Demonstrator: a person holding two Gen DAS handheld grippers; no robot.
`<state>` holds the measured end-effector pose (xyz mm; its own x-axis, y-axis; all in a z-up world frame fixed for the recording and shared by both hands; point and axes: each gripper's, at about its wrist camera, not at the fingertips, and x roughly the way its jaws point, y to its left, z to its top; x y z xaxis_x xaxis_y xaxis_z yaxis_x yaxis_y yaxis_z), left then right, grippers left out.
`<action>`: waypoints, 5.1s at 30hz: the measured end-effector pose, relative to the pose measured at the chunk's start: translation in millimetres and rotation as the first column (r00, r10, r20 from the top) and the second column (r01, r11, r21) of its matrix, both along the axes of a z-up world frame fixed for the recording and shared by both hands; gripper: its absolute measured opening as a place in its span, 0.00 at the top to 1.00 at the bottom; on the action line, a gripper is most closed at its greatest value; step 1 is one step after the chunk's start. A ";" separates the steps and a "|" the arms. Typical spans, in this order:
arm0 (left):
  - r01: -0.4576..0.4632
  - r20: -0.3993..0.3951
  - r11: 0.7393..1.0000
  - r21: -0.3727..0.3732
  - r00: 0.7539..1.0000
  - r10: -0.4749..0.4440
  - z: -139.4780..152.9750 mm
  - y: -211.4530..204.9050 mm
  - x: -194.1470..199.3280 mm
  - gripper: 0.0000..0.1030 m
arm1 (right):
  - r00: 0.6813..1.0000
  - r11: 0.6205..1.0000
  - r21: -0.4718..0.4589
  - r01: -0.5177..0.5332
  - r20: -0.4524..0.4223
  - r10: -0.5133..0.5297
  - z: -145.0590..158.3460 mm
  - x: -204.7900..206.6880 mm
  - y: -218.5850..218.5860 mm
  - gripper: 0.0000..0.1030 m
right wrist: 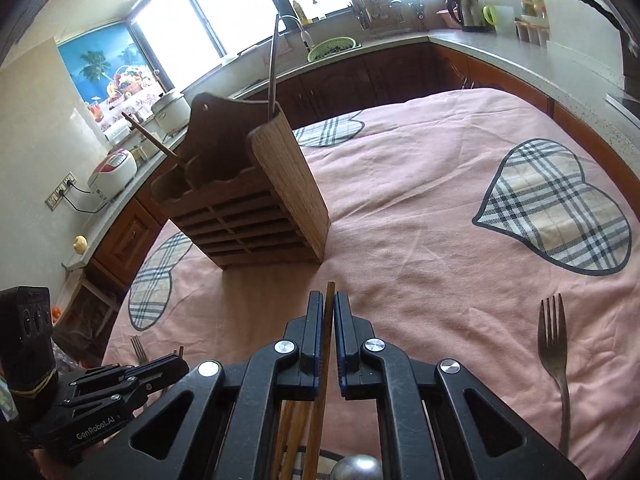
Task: Organize utensils
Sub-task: 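Lift both chopsticks and carry them over the wooden utensil holder, then lower the chopsticks into the holder and open both tools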
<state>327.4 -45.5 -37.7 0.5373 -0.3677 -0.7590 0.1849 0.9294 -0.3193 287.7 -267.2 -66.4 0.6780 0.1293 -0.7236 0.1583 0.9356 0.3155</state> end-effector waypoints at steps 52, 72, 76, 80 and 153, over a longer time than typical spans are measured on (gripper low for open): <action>-0.061 0.276 0.994 -0.091 0.957 0.084 104.7 81.2 -110.2 0.97 | 0.962 0.997 -0.069 0.015 0.273 0.004 121.3 -81.1 27.9 0.96; -0.086 0.326 0.990 -0.114 0.938 0.119 114.3 94.9 -83.9 0.97 | 0.948 0.998 -0.049 0.030 0.319 -0.012 130.9 -62.6 19.6 0.96; -0.092 0.352 0.988 -0.124 0.927 0.131 120.2 98.8 -77.5 0.97 | 0.939 0.999 -0.039 0.036 0.344 -0.021 137.1 -55.5 15.8 0.96; -0.103 0.386 0.985 -0.136 0.910 0.149 129.0 104.2 -66.2 0.97 | 0.928 0.998 -0.035 0.042 0.373 -0.026 146.7 -43.7 12.8 0.96; -0.238 0.360 0.960 -0.149 0.891 0.277 46.7 65.9 129.5 0.49 | 0.922 0.986 0.120 0.119 0.354 -0.154 84.9 95.7 -24.6 0.21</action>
